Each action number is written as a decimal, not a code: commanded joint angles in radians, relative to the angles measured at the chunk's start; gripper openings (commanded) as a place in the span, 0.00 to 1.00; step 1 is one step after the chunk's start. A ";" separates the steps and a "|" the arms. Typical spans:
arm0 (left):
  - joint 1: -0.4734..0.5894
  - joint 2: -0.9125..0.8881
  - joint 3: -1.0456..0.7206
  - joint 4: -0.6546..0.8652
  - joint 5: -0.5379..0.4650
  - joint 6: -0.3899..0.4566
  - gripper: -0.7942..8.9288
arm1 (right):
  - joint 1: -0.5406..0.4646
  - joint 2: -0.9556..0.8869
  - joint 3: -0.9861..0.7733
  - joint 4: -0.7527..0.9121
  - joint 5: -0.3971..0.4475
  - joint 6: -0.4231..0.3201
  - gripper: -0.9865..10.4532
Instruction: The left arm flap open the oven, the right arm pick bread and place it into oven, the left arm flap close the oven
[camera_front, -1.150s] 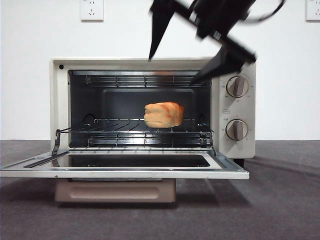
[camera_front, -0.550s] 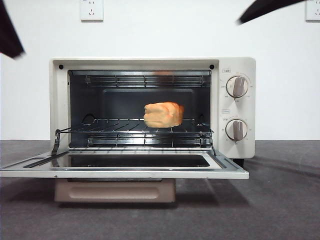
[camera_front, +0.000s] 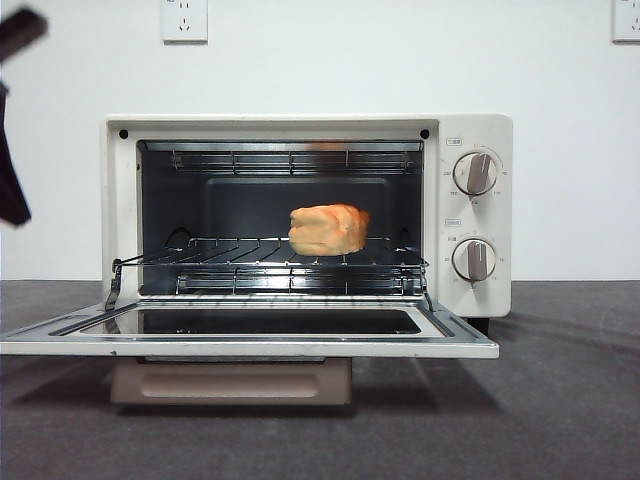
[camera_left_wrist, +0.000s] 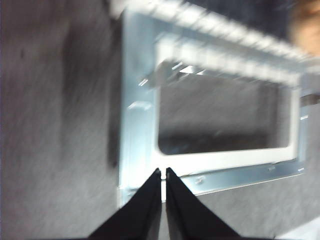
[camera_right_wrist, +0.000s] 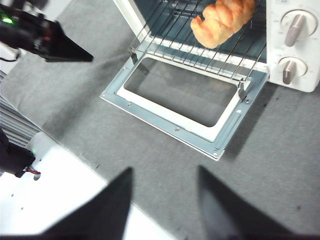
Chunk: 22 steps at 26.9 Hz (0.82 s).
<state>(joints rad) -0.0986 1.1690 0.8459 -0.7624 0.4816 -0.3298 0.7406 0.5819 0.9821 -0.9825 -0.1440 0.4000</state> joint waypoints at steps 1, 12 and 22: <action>0.008 0.054 0.008 -0.017 0.012 0.043 0.10 | 0.010 -0.024 0.017 -0.012 0.026 -0.020 0.14; 0.043 0.169 -0.117 0.029 -0.032 0.063 0.10 | 0.010 -0.042 0.017 -0.035 0.057 -0.018 0.13; 0.049 0.243 -0.142 0.069 0.076 0.063 0.10 | 0.010 -0.042 0.017 -0.023 0.073 -0.015 0.13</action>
<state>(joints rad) -0.0502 1.3869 0.6960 -0.6979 0.5533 -0.2787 0.7406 0.5362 0.9825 -1.0183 -0.0750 0.3901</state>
